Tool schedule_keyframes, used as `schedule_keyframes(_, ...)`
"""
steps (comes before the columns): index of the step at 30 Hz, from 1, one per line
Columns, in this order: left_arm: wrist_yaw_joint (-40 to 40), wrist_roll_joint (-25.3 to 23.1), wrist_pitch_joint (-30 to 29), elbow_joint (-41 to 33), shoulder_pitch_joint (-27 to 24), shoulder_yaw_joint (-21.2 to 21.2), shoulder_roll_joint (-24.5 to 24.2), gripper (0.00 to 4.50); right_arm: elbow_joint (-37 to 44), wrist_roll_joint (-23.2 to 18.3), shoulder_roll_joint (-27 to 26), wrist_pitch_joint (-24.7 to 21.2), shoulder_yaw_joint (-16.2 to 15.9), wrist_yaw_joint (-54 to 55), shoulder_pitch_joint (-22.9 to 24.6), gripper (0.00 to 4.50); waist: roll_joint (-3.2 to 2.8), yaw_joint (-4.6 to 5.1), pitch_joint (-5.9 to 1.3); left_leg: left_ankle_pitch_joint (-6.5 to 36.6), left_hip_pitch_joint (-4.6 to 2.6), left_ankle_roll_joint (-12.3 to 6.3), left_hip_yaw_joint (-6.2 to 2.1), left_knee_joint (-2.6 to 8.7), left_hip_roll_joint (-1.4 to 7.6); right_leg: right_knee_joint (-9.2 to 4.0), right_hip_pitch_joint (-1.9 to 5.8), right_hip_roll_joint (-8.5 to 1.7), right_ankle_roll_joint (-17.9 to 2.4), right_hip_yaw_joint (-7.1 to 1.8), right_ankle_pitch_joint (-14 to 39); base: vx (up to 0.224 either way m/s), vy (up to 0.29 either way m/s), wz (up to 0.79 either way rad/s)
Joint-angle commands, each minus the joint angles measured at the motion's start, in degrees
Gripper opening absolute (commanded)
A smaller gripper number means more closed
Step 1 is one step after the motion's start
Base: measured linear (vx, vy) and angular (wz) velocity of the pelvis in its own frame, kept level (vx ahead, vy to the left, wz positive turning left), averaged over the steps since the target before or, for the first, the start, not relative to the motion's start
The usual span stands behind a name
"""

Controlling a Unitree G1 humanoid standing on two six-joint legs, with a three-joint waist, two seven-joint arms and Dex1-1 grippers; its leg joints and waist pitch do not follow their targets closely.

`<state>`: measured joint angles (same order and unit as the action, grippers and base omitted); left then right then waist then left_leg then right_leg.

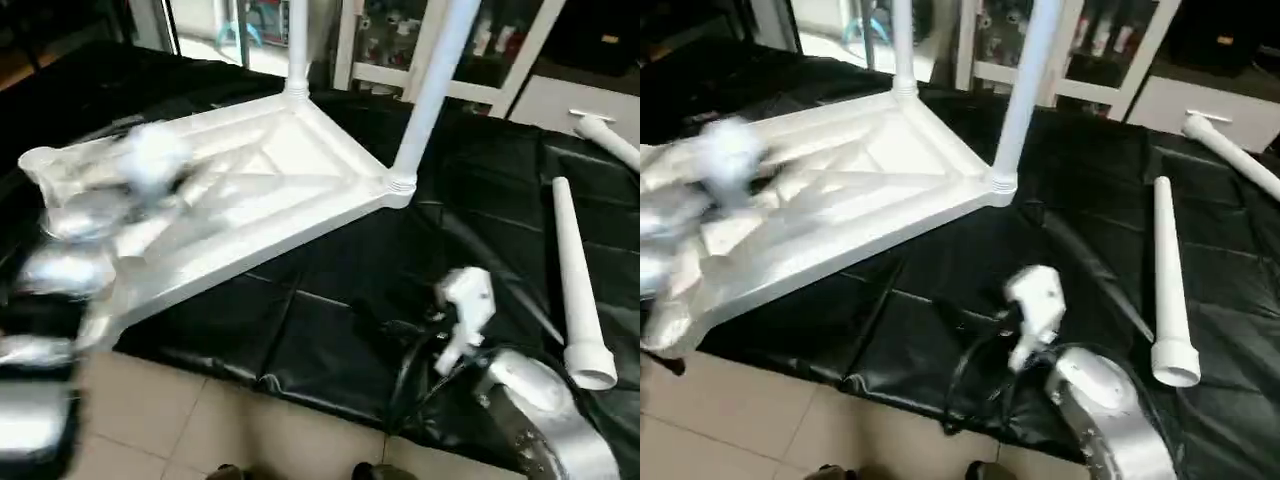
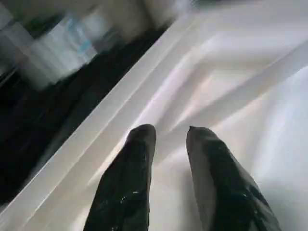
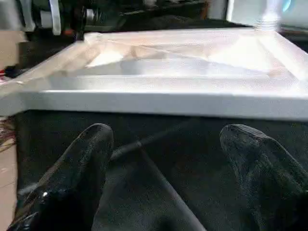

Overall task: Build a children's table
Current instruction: Rotate table base

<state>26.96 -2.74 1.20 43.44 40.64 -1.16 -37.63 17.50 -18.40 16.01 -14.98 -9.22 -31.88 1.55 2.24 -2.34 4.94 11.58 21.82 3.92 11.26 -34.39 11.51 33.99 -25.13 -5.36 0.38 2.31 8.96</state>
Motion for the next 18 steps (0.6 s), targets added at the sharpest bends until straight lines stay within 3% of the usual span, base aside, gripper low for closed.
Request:
schedule_keyframes(1, -3.3, -0.6, -1.6, 1.2, -0.6, -1.7, -0.7, 1.39, 0.3, 0.4, 0.5, -1.3, -0.5, -0.3, -0.9, 3.89, -1.26, -0.08, -3.38, 12.3, -1.72, 0.05, -0.64, 5.04, 1.48, -2.53, 2.53, -1.56, -11.3, -1.79, 6.5, 0.000, 0.000, 0.00)
schedule_keyframes(3, -8.6, -0.8, -3.9, 2.9, -2.7, -3.3, -3.5, 1.39, -0.8, 1.7, 0.7, -2.2, -1.0, 0.2, -2.5, 3.89, -0.99, -0.31, -3.38, 11.7, -1.33, 0.54, -0.65, 5.12, 1.31, -2.27, 2.88, -1.57, -11.1, -1.83, 5.6, 0.000, 0.000, 0.00)
schedule_keyframes(9, -19.7, -4.0, -7.0, 6.8, -5.0, -4.7, -5.4, 1.39, -0.7, 1.7, 1.4, -3.4, -1.5, -0.7, -4.1, 3.89, -1.19, -0.66, -3.26, 12.6, -1.64, 1.17, -0.63, 5.16, 1.40, -2.57, 2.49, -1.66, -10.1, -1.97, 7.0, 0.000, 0.000, 0.00)
schedule_keyframes(15, -25.9, -5.7, -7.0, 10.8, -4.7, -4.7, -5.6, 1.39, -0.2, 2.1, 1.8, -3.7, -2.1, -0.8, -3.7, 3.89, -1.34, -0.83, -3.35, 12.8, -1.45, 1.56, -0.79, 5.14, 1.23, -2.49, 2.68, -1.59, -9.6, -1.92, 6.1, 0.000, 0.000, 0.00)
schedule_keyframes(18, -24.0, -4.6, -7.4, 13.6, -4.7, -4.2, -4.1, 1.39, 0.3, 2.0, 2.1, -3.9, -2.2, -0.9, -3.1, 3.89, -1.25, -0.89, -3.36, 12.9, -1.48, 1.56, -0.80, 5.15, 1.23, -2.55, 2.69, -1.66, -9.8, -1.95, 6.3, 0.000, 0.000, 0.00)
